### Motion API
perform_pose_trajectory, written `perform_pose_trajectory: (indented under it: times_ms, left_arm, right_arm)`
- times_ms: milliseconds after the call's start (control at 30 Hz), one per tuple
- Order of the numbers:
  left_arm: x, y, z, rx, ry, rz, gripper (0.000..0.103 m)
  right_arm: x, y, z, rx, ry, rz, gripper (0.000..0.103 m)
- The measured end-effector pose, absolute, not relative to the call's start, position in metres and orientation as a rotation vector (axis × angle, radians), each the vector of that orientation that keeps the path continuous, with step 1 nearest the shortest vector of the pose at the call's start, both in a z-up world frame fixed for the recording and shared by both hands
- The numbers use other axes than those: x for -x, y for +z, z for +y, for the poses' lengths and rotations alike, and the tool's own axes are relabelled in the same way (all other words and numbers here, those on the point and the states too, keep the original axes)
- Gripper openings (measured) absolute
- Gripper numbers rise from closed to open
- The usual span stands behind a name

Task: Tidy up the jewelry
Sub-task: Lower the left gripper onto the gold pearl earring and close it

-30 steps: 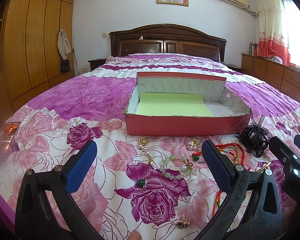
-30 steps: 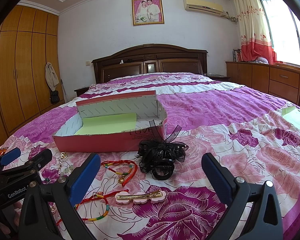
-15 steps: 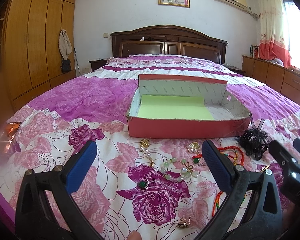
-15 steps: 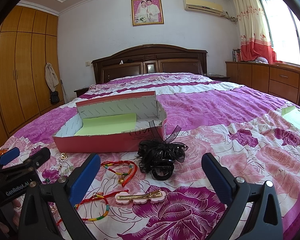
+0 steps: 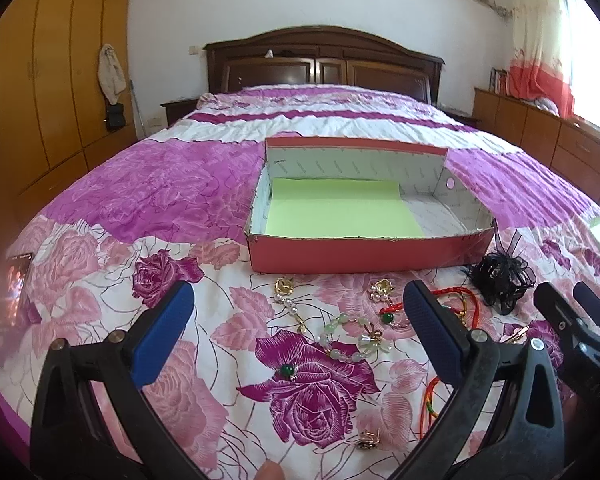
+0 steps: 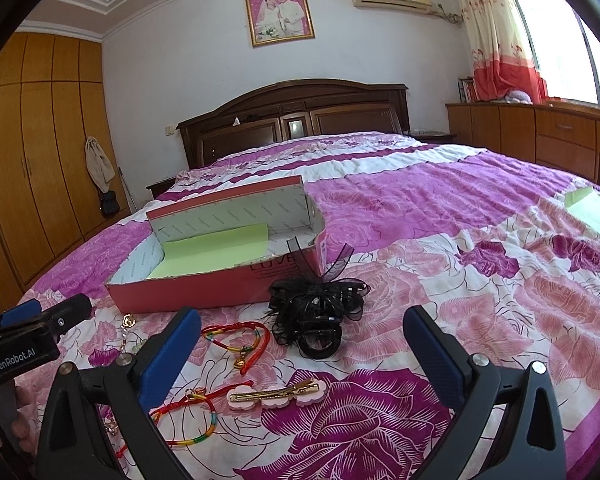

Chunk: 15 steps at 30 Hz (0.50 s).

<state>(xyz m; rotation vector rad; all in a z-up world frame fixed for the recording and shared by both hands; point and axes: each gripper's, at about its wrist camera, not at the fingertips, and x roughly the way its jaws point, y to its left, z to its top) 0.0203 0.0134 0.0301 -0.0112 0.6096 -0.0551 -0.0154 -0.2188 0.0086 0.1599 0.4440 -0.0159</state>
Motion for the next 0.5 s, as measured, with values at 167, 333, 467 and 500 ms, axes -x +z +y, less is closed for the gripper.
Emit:
perform_pose_trajectory:
  times_ms: [167,333,467,500]
  left_arm:
    - [-0.044,0.024,0.023,0.046,-0.104,0.699,0.095]
    - [-0.074,0.007,0.029,0.076,-0.105,0.816,0.059]
    - [-0.093,-0.009,0.028,0.068,-0.103,0.897,0.036]
    - [-0.096,-0.012,0.027,0.057,-0.102,0.907,0.035]
  right_arm:
    - [0.014,0.010,-0.225,-0.206,-0.013,0.456,0.103]
    - [0.015,0.012,-0.227,-0.215,0.006,0.448,0.103]
    - [0.012,0.011,-0.227,-0.222,0.017,0.454,0.103]
    - [0.012,0.010,-0.228,-0.225,0.018,0.457,0.103]
